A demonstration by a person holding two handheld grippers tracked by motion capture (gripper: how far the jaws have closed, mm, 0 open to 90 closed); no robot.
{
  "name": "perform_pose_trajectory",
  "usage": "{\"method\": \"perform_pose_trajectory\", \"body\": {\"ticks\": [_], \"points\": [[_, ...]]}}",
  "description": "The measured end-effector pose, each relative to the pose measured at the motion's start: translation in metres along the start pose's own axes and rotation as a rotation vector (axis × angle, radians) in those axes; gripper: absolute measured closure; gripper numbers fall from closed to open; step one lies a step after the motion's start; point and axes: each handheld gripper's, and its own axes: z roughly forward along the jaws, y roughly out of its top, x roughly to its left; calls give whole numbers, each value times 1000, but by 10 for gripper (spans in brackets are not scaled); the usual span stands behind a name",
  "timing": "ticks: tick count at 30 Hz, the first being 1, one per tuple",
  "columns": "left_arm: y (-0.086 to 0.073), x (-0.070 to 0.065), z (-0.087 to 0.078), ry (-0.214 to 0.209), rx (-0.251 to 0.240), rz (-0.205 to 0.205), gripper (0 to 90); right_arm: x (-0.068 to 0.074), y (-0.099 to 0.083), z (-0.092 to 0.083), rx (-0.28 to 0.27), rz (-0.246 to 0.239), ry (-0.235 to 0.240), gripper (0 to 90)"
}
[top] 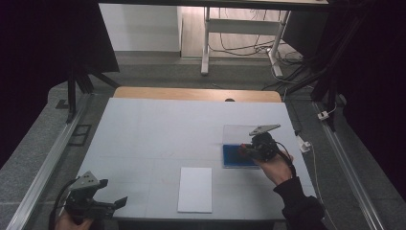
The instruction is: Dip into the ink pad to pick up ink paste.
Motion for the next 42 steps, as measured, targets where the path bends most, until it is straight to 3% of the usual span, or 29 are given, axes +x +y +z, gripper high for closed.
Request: {"method": "perform_pose_trajectory", "body": {"ticks": [11,21,36,42], "points": [[0,0,0,2,2,0,26,3,0,10,21,-47,-31,795],[0,0,1,3,4,0,26,-1,-4,19,33,-25,-42,795],[0,0,1,5,6,-4,27,2,-6,28,69,-44,-50,798],[1,0,1,6,5,-5,26,14,-3,30,97,-103,-120,799]]}}
